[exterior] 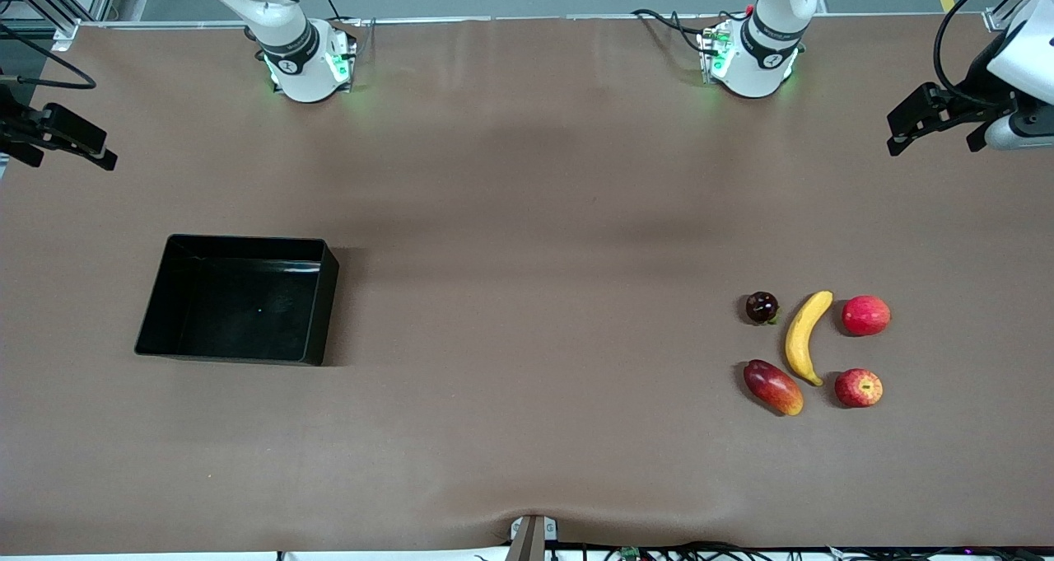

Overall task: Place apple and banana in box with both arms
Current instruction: 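Reach the left gripper down to the red-yellow apple beside the banana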

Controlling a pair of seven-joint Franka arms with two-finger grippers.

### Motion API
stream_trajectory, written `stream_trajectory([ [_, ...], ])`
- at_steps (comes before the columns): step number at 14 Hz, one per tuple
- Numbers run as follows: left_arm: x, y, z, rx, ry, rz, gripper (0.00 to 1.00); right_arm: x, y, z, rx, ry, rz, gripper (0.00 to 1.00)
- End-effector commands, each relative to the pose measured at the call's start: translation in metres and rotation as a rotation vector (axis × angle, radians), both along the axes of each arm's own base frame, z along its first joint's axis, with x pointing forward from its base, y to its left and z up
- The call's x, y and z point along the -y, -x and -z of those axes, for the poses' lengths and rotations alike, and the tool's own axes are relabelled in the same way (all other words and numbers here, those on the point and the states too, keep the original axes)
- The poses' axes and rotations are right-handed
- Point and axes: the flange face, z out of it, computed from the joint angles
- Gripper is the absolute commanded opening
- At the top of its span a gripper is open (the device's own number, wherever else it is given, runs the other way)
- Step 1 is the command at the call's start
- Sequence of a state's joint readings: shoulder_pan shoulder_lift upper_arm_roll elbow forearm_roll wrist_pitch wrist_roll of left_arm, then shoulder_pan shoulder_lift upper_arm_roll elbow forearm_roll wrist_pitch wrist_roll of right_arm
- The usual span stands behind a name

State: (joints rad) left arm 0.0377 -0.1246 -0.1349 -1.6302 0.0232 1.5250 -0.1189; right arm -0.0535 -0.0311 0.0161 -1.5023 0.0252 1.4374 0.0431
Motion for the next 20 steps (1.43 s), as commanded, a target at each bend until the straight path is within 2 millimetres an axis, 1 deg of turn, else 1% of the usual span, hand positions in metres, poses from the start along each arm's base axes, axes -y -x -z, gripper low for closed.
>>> stream_trajectory([
  [1, -0.002, 0.003, -0.005, -0.01, -0.025, 0.013, 1.0, 0.003, -0.001, -0.003, -0.002, 0.002, 0.005, 1.0],
  [4, -0.004, 0.001, -0.002, -0.015, -0.026, 0.008, 1.0, 0.003, -0.001, -0.003, -0.001, 0.001, 0.005, 1.0],
  [5, -0.005, -0.003, -0.003, -0.015, -0.022, 0.01, 1.0, 0.004, -0.001, -0.003, -0.001, 0.001, 0.007, 1.0],
  [6, -0.009, -0.008, 0.006, -0.043, -0.02, 0.005, 1.0, 0.003, -0.001, -0.003, -0.001, 0.001, 0.005, 1.0],
  [8, -0.006, -0.012, 0.018, -0.069, -0.021, 0.01, 1.0, 0.004, -0.001, -0.002, -0.003, 0.001, 0.007, 1.0],
  [9, -0.007, -0.02, 0.031, -0.084, -0.021, 0.009, 1.0, 0.004, -0.001, -0.002, -0.003, -0.001, 0.007, 1.0],
  [10, -0.009, -0.028, 0.038, -0.075, -0.018, 0.006, 1.0, 0.004, -0.001, -0.003, -0.001, -0.001, 0.007, 1.0],
  [11, -0.01, -0.039, 0.052, -0.075, -0.013, 0.006, 1.0, 0.004, -0.001, -0.002, -0.003, -0.001, 0.007, 1.0],
  [13, -0.013, -0.067, 0.087, -0.079, -0.026, 0.009, 1.0, 0.004, -0.001, -0.002, -0.003, -0.001, 0.007, 1.0],
  [14, -0.015, -0.081, 0.104, -0.064, -0.083, 0.027, 1.0, 0.006, -0.001, -0.003, 0.002, 0.001, 0.01, 1.0],
  [16, -0.018, -0.111, 0.145, -0.031, -0.101, 0.062, 1.0, 0.008, -0.003, -0.002, 0.005, 0.002, 0.012, 1.0],
  [17, -0.017, -0.126, 0.17, -0.023, -0.097, 0.074, 1.0, 0.007, -0.004, -0.001, 0.003, 0.007, 0.011, 1.0],
  [19, -0.018, -0.147, 0.214, -0.014, -0.084, 0.112, 1.0, 0.007, -0.004, -0.002, 0.006, 0.008, 0.009, 1.0],
  [20, -0.018, -0.156, 0.232, 0.001, -0.078, 0.128, 1.0, 0.006, -0.005, -0.003, 0.007, 0.008, 0.008, 1.0],
])
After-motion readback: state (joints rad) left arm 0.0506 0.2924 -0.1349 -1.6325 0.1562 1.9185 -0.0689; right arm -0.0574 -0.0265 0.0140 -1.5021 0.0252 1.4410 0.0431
